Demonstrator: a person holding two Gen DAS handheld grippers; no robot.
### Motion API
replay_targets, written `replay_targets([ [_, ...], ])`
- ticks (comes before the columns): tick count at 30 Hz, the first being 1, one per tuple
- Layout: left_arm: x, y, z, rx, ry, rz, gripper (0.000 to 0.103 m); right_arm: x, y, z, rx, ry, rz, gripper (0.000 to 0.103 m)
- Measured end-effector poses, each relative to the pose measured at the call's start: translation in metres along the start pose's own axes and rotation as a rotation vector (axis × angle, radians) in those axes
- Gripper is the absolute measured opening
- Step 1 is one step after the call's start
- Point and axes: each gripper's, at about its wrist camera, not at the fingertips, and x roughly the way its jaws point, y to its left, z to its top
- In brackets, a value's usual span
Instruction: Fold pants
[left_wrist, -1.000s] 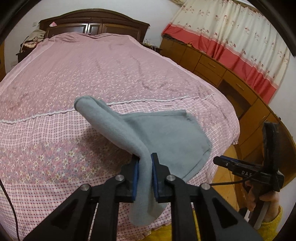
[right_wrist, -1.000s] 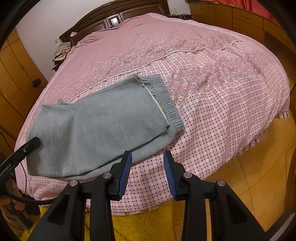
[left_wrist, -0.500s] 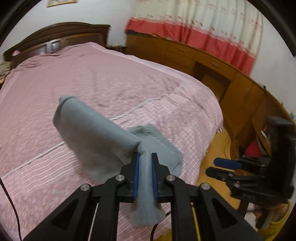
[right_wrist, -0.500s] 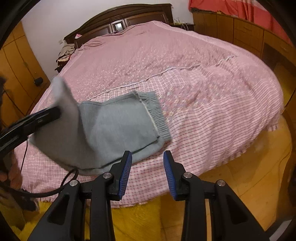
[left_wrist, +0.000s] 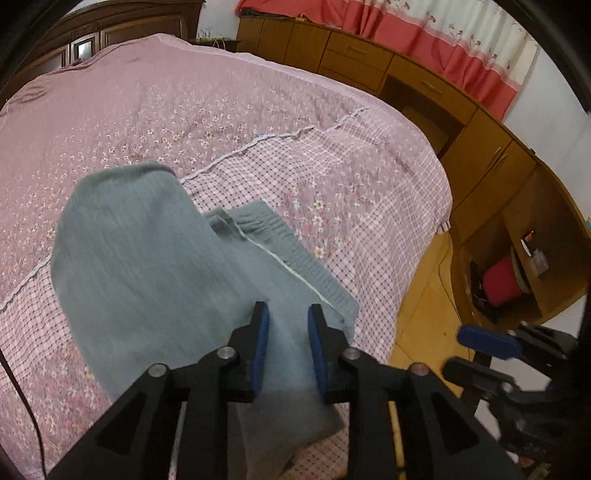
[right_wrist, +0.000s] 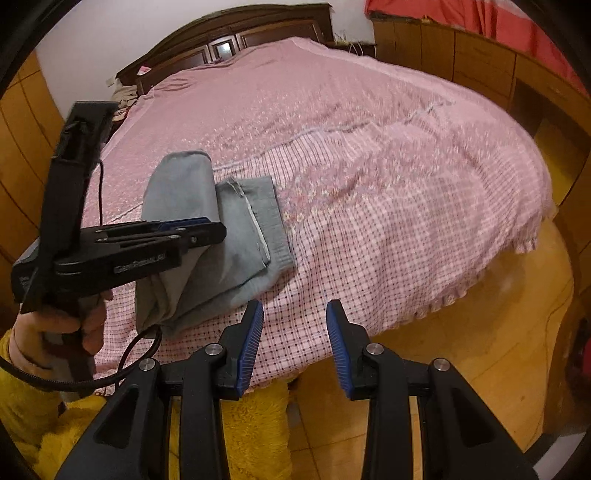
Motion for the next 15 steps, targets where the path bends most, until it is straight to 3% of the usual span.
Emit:
replay_targets([
  [5,-0.040,0.006,-0.002,-0.004,-0.060,0.012,0.042,0.007,0.002,0.005,0.000,0.005,0.017,0.037],
  [8,-0.065,0.018,-0.005,-0.032,-0.113,0.020,0.045,0.008,0.011,0.011,-0.017,-0.004,0.031,0.037],
  [15,-0.081,0.066,-0.029,-0.132,-0.113,0.170,0.048,0.029,0.036,0.033,-0.054,0.016,0.117,0.040],
])
